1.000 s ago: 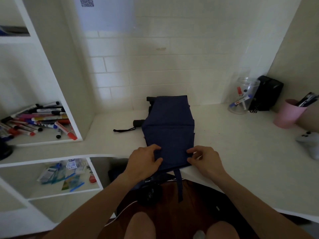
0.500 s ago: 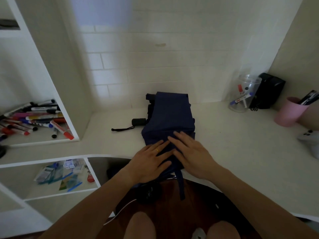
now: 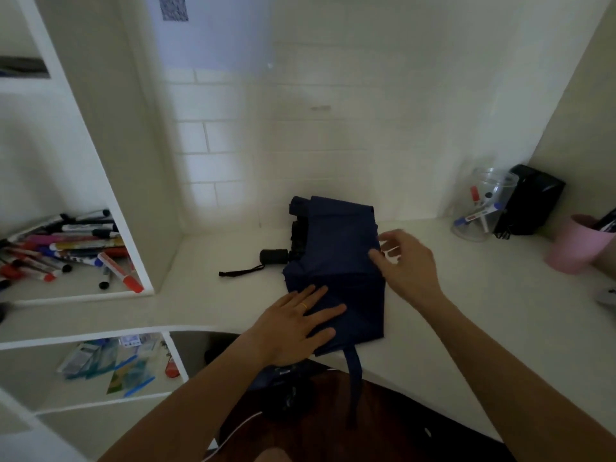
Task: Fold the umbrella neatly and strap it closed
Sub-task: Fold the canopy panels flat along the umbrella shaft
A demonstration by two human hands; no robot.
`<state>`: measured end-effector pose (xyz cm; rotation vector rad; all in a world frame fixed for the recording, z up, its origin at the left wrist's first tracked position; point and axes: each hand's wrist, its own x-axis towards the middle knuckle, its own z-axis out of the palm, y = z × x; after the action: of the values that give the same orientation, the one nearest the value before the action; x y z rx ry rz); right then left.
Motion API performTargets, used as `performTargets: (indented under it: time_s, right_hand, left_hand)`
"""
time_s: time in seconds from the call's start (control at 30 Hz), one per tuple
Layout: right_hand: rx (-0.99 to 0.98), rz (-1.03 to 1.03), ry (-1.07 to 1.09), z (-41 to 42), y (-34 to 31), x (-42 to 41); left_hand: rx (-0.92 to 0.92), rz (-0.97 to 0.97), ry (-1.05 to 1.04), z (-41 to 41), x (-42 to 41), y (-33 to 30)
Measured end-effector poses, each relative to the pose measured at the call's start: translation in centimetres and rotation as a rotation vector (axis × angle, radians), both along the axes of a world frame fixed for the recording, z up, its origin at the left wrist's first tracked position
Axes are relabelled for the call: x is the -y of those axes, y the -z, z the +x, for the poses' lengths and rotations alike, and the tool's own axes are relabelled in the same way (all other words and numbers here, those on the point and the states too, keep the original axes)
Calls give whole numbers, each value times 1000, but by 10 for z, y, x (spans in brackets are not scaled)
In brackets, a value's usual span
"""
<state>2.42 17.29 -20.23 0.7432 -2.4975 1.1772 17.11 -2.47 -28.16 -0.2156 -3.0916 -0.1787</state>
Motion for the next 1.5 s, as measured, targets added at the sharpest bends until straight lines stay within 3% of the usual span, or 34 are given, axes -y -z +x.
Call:
performTargets:
  time_s: [0.07,0.13,0.2,0.57,0.83,0.97,1.1,1.17,1.23,1.33,1.5]
  right_hand:
    - [194,-199,72,-20,-23,13]
    - [491,-289,-23,-37,-36,27]
    - [641,-328,-120,-47,-42,37]
    - [595,-539,-170,-8,-57,11]
    - [600,-363,-345,30,-14,-21]
    - [528,-326,-384,37,1,-35]
    - [519,-398,-416,41,9,-41]
    - [526,-413,-424,42,12,-42]
    - [534,-414,-432,41,13,-43]
    - [537,-416,-425,37,15,-44]
    - [525,-397,-412,34,16,-45]
  left_hand:
    - [-30,-4,-3,0,0,0]
    - [-27,-8,-10,0,0,0]
    - [-30,-16,-11,-1,0,0]
    - [-208,-14,6,5,-6,-1]
    - [-402,-54,-24,14,-13,8]
    - [-415,221,-142,25,-16,7]
    - [-573,718,-426,26,-17,-8]
    - [-613,897,-423,18,-11,-23]
    - [-535,1017,-359,13,-6,-42]
    - [-420,1093,-290,8,-5,-62]
    - [-558,1029,-232,10,-3,-58]
